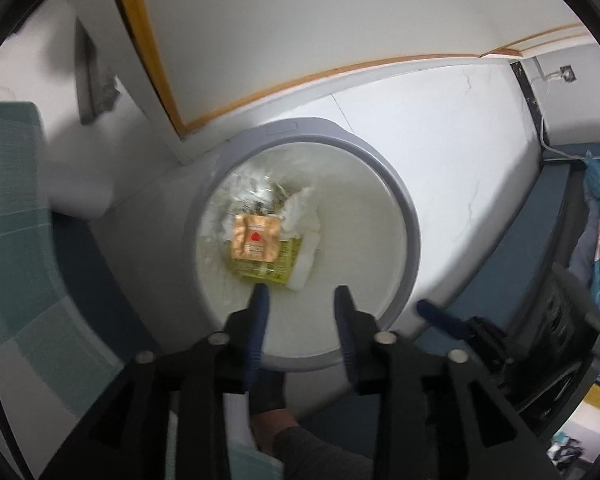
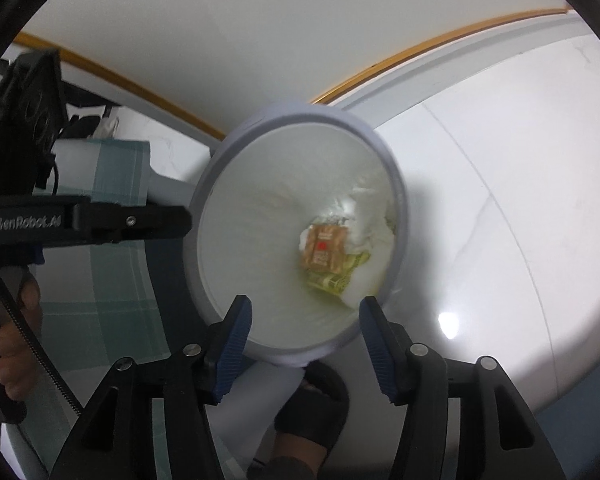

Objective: Collect trash
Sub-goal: 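Open both grippers to drop the foam and sachet into the bin, then move both tools back over the table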

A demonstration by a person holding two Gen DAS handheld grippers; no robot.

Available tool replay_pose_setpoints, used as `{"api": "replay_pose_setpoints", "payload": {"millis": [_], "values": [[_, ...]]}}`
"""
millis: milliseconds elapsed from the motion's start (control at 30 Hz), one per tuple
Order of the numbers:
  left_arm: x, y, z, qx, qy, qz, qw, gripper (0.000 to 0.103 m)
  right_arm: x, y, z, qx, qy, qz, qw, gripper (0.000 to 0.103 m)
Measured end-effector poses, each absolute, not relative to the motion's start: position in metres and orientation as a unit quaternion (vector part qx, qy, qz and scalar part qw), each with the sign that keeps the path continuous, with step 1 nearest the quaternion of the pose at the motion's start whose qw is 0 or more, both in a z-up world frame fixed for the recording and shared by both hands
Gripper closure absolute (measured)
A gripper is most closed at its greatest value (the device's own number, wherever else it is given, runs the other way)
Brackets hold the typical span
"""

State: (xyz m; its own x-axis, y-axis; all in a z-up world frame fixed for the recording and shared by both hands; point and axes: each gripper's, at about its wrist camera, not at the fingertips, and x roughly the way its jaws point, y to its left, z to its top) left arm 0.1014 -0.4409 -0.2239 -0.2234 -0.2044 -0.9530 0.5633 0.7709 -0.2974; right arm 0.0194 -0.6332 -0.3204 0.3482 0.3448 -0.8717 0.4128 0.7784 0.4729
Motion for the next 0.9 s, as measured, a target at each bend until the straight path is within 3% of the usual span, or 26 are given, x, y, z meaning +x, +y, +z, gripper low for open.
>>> {"api": "replay_pose_setpoints", "payload": {"millis": [367, 533, 900], "values": [[0.092, -0.422, -0.178, 0.141, 0.661, -0.337, 0.656, 0.073, -0.001, -0.663, -0.282, 0.336, 0.527, -0.081, 0.776, 0.04], [0.087, -0.411, -0.137, 0.13, 0.618, -0.347, 0.693, 0.053, -0.01, -0.667, -0.243, 0.321, 0.496, -0.093, 0.801, 0.04], [0.08, -0.342, -0.052, 0.096, 0.492, -0.305, 0.809, 0.053, -0.025, -0.651, -0.145, 0.262, 0.427, -0.116, 0.857, 0.04]]}}
